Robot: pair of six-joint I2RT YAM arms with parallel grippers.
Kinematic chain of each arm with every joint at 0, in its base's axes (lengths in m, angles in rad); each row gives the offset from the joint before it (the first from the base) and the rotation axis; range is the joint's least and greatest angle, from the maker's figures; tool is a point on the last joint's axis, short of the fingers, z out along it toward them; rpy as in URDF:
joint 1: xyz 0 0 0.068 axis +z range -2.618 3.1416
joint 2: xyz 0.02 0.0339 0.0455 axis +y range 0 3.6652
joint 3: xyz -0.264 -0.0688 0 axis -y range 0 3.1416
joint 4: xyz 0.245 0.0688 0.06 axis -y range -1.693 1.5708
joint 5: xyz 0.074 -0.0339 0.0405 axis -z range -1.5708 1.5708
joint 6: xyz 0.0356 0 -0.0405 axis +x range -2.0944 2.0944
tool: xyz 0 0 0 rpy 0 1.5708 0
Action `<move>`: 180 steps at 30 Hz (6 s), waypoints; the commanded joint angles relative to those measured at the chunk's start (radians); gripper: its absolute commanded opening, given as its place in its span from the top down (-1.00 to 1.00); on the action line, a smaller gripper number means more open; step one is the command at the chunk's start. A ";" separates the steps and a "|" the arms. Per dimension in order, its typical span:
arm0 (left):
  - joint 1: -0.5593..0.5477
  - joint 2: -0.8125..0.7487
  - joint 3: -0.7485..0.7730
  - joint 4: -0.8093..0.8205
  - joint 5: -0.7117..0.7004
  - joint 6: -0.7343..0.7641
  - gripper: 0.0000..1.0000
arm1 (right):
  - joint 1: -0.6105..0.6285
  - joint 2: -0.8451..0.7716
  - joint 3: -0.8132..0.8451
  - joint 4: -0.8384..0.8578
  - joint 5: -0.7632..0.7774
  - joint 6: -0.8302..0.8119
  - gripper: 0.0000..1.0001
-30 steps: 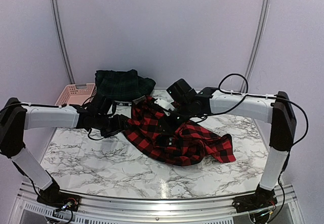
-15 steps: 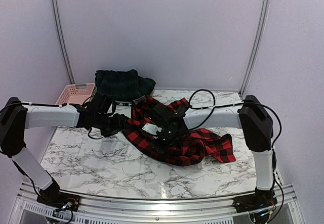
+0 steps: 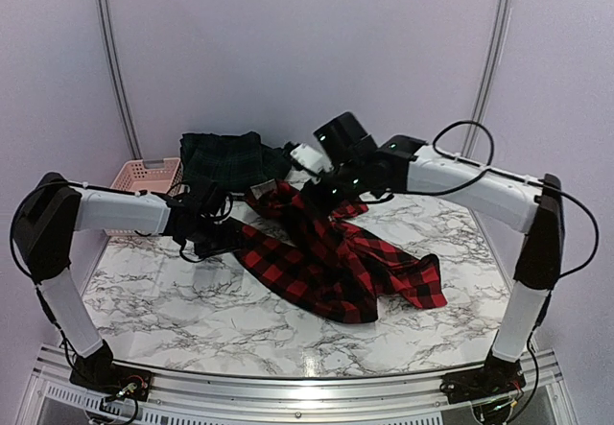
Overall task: Fold and stack the mixed laundry pile
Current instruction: Pick up the crumpled T-shirt from the center of the board, then flatten out the crumpled T-shirt at the center of the board.
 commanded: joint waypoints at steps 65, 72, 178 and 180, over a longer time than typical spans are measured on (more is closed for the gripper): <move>-0.383 -0.082 -0.249 0.789 -0.171 0.454 -0.98 | -0.316 -0.241 0.428 0.501 -0.799 0.552 1.00; -0.475 0.120 -0.035 0.932 -0.098 0.457 -0.98 | -0.287 -0.177 0.540 0.556 -0.812 0.645 1.00; 0.116 -0.676 0.203 0.068 -0.130 0.526 1.00 | -0.486 -0.657 -0.490 0.607 -1.052 0.733 1.00; 0.085 -0.552 0.304 0.075 -0.042 0.530 1.00 | -0.559 -0.699 -0.599 0.498 -1.010 0.659 1.00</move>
